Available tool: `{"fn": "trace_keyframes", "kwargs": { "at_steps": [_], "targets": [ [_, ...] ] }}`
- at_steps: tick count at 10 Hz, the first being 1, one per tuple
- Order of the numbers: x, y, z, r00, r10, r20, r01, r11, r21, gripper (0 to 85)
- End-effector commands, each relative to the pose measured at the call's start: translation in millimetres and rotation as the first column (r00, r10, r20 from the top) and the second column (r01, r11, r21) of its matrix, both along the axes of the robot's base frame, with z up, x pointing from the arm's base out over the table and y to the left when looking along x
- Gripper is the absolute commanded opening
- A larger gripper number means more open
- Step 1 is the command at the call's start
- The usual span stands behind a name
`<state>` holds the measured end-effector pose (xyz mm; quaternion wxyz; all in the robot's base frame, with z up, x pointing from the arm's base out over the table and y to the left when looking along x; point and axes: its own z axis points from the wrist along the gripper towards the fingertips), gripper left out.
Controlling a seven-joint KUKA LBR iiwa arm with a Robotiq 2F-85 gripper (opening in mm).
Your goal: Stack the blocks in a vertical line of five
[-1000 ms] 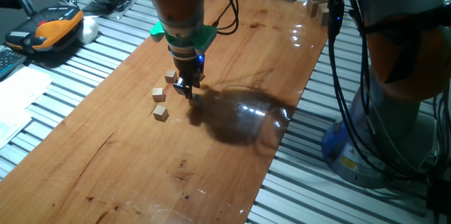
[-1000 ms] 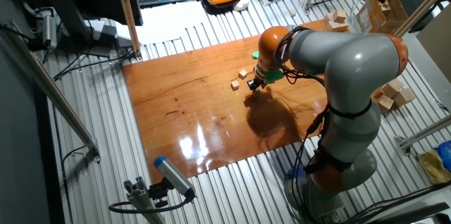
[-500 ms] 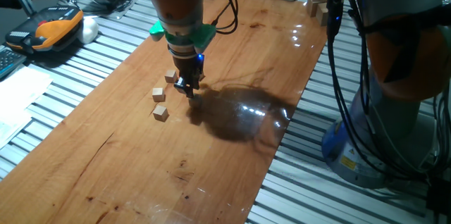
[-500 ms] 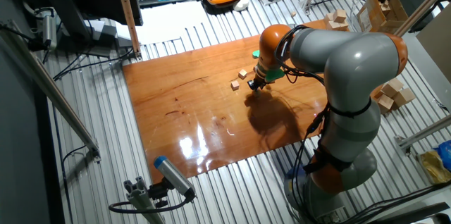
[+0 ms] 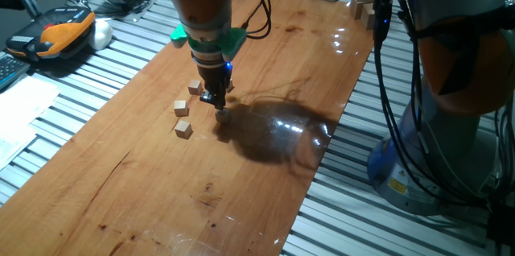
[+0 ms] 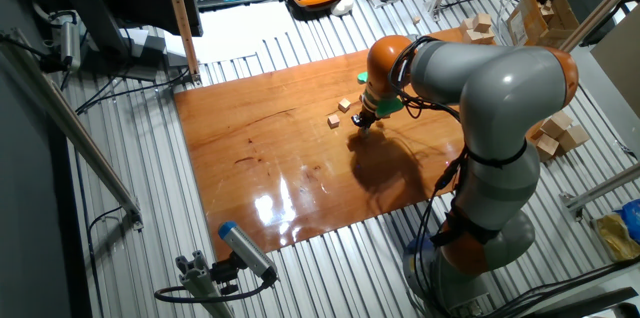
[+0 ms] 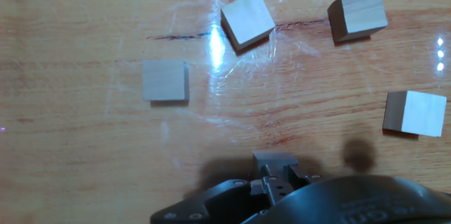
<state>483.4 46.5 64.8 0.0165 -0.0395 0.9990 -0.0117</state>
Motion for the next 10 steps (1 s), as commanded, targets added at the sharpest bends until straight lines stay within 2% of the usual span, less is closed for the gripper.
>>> {"fn": "trace_keyframes", "kwargs": {
  "at_steps": [1,4,9,10],
  "targets": [
    [-0.1,0.1,0.0,1.0,0.004,0.0,-0.004,1.0,-0.003,0.0],
    [-0.3,0.2,0.0,1.0,-0.001,0.006,0.001,1.0,-0.016,0.0],
    [-0.7,1.5,0.0,1.0,0.019,0.009,-0.019,1.0,-0.001,0.0],
    [-1.2,1.9,0.0,1.0,0.019,0.005,-0.019,1.0,-0.013,0.0]
  ]
}}
